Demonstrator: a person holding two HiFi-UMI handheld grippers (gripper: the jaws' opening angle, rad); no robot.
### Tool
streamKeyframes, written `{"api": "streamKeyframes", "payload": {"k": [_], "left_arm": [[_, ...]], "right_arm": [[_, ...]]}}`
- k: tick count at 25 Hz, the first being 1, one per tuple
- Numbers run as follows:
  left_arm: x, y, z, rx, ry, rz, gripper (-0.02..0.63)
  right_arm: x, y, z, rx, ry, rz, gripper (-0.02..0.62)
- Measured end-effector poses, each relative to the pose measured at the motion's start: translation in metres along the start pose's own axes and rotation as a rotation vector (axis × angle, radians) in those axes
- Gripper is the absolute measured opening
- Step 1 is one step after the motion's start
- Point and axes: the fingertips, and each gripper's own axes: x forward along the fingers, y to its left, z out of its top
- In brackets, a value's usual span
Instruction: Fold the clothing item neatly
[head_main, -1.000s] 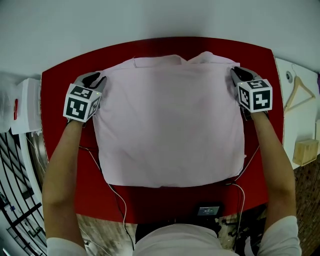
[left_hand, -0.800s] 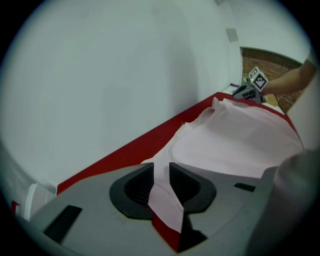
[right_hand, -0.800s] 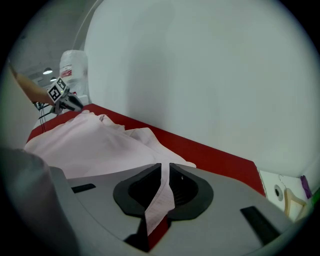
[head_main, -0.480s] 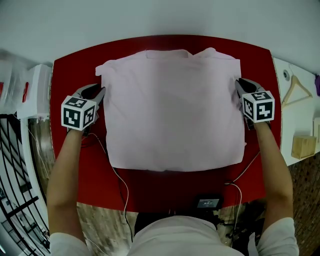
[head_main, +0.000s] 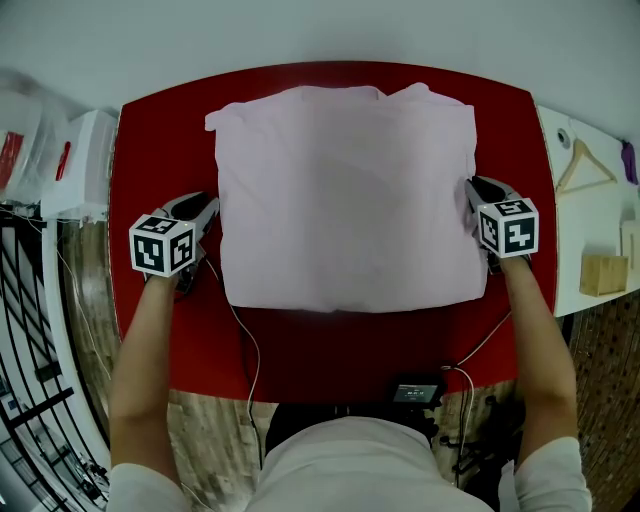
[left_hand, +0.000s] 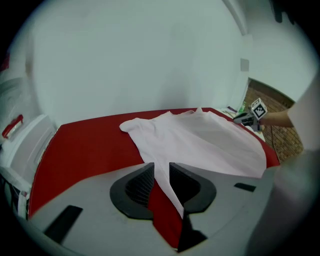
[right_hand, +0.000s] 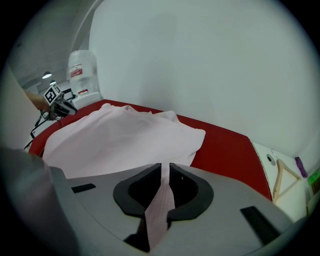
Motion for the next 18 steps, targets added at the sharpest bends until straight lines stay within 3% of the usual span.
{"api": "streamKeyframes", "payload": {"k": [6, 18], "left_arm": [[-0.02, -0.018, -0.03, -0.1, -0.023, -0.051, 0.075], [-0.042, -0.051, -0.099, -0.203, 0.02, -0.13, 0.097]], "right_arm": [[-0.019, 0.021, -0.027, 0.016, 0.019, 0.01, 0.035], [-0.051, 0.054, -0.076, 0.063, 0.053, 0.008, 0.035]]}}
